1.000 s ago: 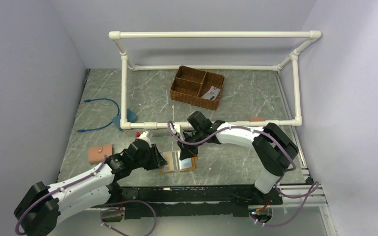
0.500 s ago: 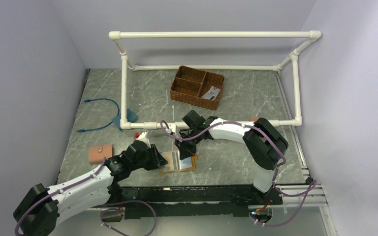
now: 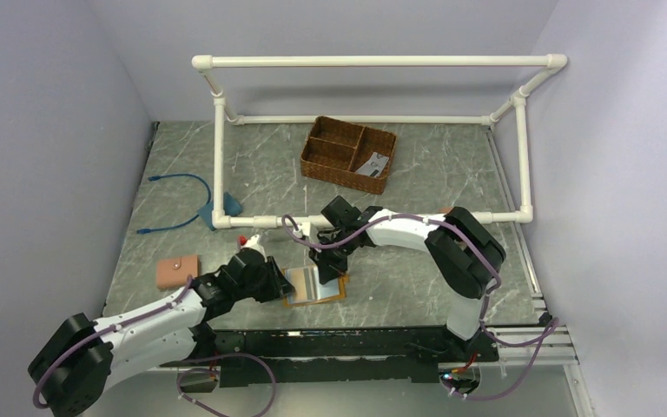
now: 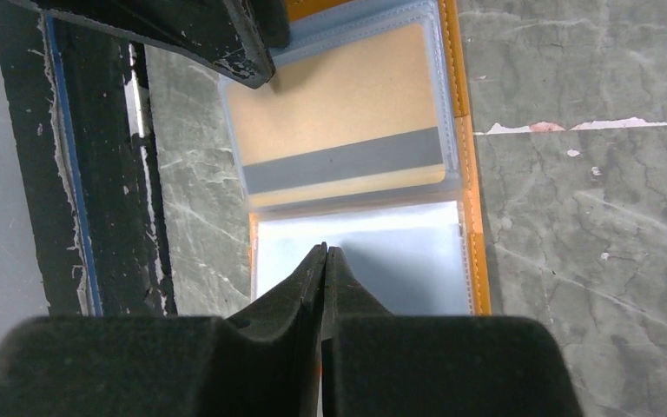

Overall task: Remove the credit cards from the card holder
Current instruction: Remove the credit card from the card holder.

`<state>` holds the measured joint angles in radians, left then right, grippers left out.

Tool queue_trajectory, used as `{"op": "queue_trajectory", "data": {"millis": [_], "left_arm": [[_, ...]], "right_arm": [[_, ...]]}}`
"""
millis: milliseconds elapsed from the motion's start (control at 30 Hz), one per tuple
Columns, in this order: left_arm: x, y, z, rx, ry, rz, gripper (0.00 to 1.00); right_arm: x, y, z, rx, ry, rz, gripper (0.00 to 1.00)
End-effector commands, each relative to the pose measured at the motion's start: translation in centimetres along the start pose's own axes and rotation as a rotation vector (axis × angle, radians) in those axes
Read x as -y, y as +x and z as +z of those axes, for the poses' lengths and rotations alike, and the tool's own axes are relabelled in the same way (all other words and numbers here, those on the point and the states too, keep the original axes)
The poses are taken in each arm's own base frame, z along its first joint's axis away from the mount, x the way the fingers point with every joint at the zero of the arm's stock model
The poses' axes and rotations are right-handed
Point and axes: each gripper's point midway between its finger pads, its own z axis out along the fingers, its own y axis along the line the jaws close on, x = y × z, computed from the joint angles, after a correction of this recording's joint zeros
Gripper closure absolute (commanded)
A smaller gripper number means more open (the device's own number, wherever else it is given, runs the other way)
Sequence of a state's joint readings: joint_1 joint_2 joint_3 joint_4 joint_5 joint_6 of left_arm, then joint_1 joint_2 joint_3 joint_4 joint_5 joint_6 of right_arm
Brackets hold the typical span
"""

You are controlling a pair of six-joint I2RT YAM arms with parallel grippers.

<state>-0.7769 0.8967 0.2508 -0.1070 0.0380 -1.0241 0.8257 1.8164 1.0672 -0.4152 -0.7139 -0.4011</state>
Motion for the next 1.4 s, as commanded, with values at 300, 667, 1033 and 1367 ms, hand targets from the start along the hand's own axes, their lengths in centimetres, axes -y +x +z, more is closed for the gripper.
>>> {"op": "queue_trajectory", "data": {"millis": [300,667,1033,1367], "left_arm": [[3.5,-0.8,0.4,0.004,0.134,-0.008,0.74],[3.4,-1.0,0.2,0.025,0.141,-0.018,0.69],[2.7,-0.8,0.6,0.006,0.086,-0.014,0.61],[1.5,0.1,1.7,-0.069,-0.020,-0.012,0.59]], "right_arm": [[1.2,-0.5,0.6,-0.035,0.041,-0.022,0.96],[1.5,-0.2,1.0,-0.062,0.052,-0.014,0.97],[1.5,-0.1,1.0,-0.067,0.053,-0.010,0.97],[1.7,0.0,1.1,-0.072,0.057,-0.006,0.97]]}}
